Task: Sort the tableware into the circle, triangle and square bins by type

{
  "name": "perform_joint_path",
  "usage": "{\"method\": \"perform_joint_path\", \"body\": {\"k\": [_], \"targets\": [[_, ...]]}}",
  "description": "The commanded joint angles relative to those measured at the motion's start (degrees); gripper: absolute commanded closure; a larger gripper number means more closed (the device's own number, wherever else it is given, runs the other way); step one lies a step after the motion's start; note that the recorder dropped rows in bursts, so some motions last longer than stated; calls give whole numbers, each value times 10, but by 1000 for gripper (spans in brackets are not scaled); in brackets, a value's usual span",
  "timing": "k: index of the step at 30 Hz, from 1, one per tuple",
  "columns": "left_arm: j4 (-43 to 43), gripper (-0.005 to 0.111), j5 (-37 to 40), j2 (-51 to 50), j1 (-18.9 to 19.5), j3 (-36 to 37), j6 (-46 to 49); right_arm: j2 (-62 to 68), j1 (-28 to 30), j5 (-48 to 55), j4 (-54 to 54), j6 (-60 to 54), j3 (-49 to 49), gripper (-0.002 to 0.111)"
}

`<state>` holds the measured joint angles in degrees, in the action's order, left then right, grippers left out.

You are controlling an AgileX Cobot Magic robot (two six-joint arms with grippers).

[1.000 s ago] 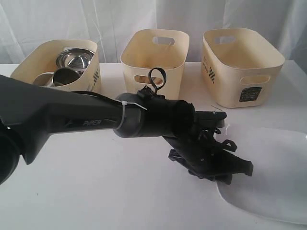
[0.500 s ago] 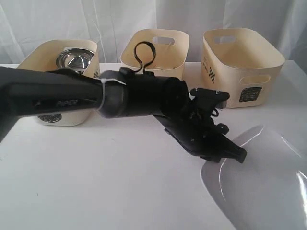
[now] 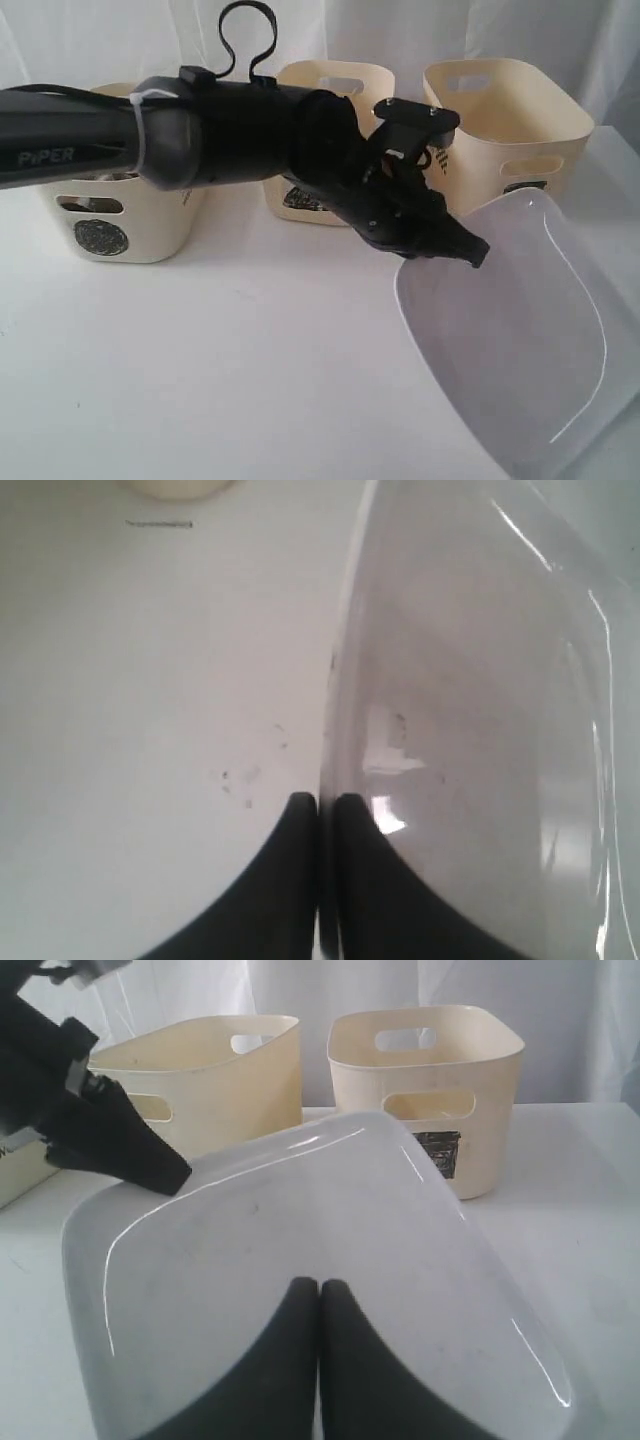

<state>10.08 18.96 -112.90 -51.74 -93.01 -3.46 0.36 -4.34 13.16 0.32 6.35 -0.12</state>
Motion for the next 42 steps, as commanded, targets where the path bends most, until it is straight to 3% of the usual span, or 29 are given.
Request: {"method": "perform_joint_path", "body": {"k": [1,24,34,42], "targets": [[-32,107,-23,22,5,-14,6,-4,4,-5,1,-2,1,108],[-156,107,30,22,24,-174,-26,-4,4,-5,1,-2,1,108],[-227,107,-10,22,24,-204,-27,-4,4,-5,1,-2,1,108],[-234,107,-20,21,24,-204,-27,-4,4,-5,1,-2,1,108]]}}
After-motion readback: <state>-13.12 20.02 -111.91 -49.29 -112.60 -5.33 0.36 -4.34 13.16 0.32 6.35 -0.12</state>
